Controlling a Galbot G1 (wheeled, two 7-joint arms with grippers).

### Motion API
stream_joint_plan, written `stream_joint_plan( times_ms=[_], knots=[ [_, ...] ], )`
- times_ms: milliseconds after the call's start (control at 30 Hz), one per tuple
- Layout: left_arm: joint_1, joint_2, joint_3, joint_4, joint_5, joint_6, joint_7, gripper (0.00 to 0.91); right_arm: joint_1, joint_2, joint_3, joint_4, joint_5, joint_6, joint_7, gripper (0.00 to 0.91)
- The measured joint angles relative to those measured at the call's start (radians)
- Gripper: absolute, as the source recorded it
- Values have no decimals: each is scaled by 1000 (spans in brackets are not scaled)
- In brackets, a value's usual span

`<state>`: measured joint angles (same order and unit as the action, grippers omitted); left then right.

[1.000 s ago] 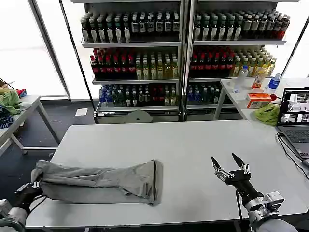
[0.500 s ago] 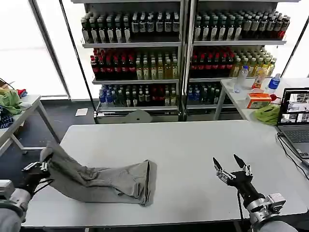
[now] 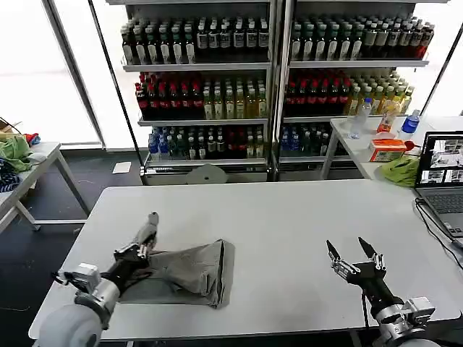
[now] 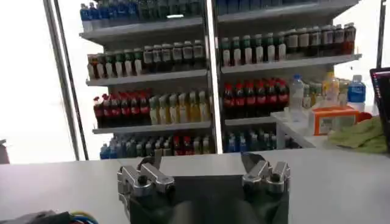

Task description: Fold and organize the clothes.

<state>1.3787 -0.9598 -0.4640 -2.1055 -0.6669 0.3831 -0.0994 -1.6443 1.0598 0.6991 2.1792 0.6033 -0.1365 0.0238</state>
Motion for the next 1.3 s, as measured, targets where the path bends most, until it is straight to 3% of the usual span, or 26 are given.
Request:
stream_joint_plan(
  times_ms=[333,433,467,500,533,567,1000,1300],
  knots=[
    [-66,-58,218,24,-4,-12,-59,10,-32,20,27,10,-6,1,0,907],
    [-84,-75,265,38,-3,-9,-67,81,-35,25,32,16,-8,1,0,907],
    [-90,-80,280,44,-2,-7,-69,514,-36,25,34,17,-8,1,0,907],
    [-95,-85,291,49,0,-5,-71,756,-36,25,36,19,-8,1,0,907],
    [-100,-89,303,54,1,-5,-72,867,-37,25,38,21,-8,0,0,907],
    [-105,-95,314,60,4,-3,-73,907,-38,24,40,23,-8,0,0,907],
    [-143,-148,367,93,34,23,-98,907,-45,27,41,44,-5,-2,-3,907],
    [-137,-147,308,35,6,26,-101,907,-46,25,37,51,-4,0,-6,907]
  ],
)
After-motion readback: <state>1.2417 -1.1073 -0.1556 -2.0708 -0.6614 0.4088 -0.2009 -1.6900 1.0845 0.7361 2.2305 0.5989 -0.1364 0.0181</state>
